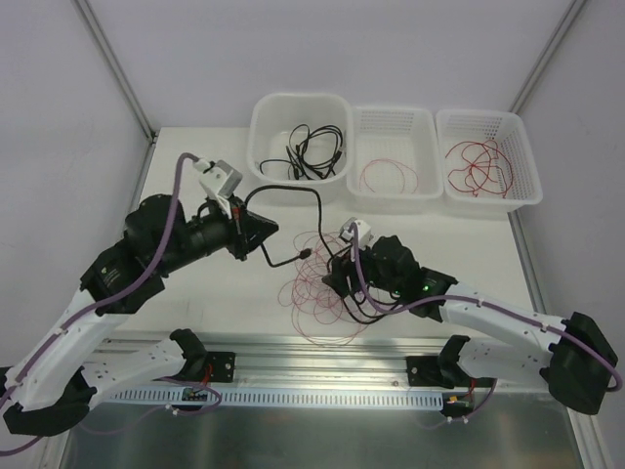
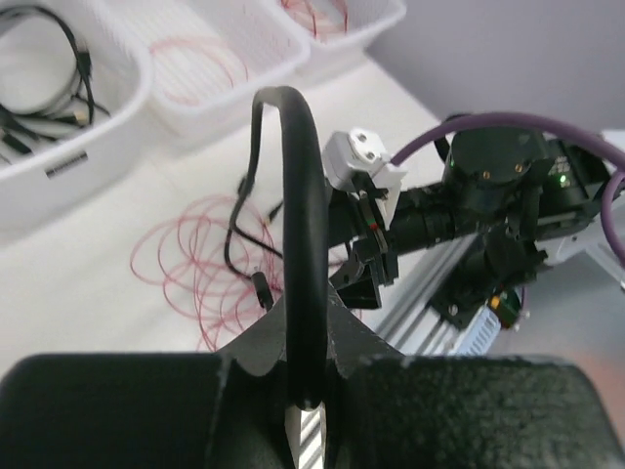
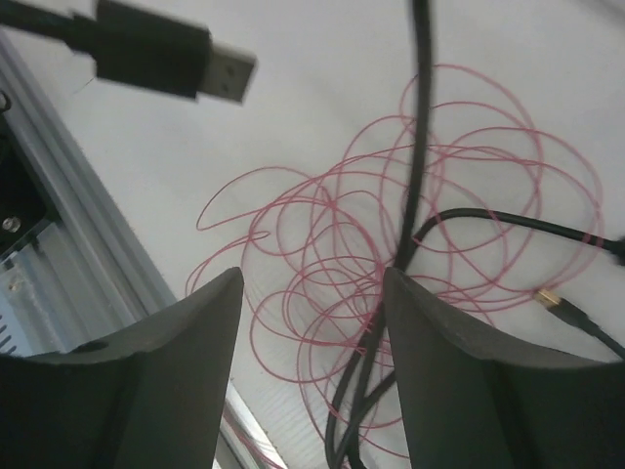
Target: Untangle the cables
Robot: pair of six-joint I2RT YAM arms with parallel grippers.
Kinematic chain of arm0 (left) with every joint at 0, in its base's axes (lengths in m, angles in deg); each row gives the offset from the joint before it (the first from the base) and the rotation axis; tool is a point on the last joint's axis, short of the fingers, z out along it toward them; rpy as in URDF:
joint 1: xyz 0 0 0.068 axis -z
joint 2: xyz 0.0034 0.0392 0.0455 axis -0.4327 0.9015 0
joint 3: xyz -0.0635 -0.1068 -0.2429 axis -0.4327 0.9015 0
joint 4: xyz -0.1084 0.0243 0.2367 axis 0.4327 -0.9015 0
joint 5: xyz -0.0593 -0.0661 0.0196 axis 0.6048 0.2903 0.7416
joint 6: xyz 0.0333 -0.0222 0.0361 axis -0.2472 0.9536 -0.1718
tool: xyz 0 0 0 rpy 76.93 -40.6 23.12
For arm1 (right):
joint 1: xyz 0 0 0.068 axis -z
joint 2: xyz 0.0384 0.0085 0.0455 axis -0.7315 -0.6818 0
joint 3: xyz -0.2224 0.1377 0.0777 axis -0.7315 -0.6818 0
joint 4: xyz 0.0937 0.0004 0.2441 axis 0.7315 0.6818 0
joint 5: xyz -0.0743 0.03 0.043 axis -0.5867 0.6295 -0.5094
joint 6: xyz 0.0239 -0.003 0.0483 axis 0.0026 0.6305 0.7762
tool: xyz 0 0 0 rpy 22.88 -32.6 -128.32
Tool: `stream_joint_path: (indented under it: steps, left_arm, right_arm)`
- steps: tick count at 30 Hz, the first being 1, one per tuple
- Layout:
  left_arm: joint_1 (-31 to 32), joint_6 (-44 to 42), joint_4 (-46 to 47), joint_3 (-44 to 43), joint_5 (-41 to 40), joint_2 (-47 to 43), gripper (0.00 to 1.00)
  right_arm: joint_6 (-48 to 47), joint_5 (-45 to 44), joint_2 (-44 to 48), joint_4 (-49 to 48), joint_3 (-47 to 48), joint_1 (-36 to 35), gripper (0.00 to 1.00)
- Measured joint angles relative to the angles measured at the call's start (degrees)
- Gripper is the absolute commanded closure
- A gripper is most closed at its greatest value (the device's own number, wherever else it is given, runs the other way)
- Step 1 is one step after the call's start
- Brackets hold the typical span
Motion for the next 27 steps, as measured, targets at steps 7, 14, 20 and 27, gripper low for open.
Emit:
stream_joint_path:
  steps: [7, 14, 20, 27]
  left_arm:
    - [0.0, -1.4, 7.8, -1.4, -2.7, -6.1, 1.0]
    - [0.0, -1.5, 10.8, -3.7, -2.5, -5.3, 1.0]
    - [0.0, -1.4, 11.8, -4.3, -2.1, -3.4, 1.0]
    - [0.0, -1.1, 12.7, -4.3, -0.6, -2.1, 1.0]
  right_arm:
    - [-0.7, -13.9, 8.7, 6.8, -0.1, 0.0, 0.4]
    - [0.0, -16.8, 5.4, 10.9, -0.1, 0.0, 0.44]
    - [1.1, -10.2, 3.7, 8.7, -0.1, -0.2, 0.41]
    - [1.3, -3.8, 2.5, 4.2, -0.1, -0.8, 0.39]
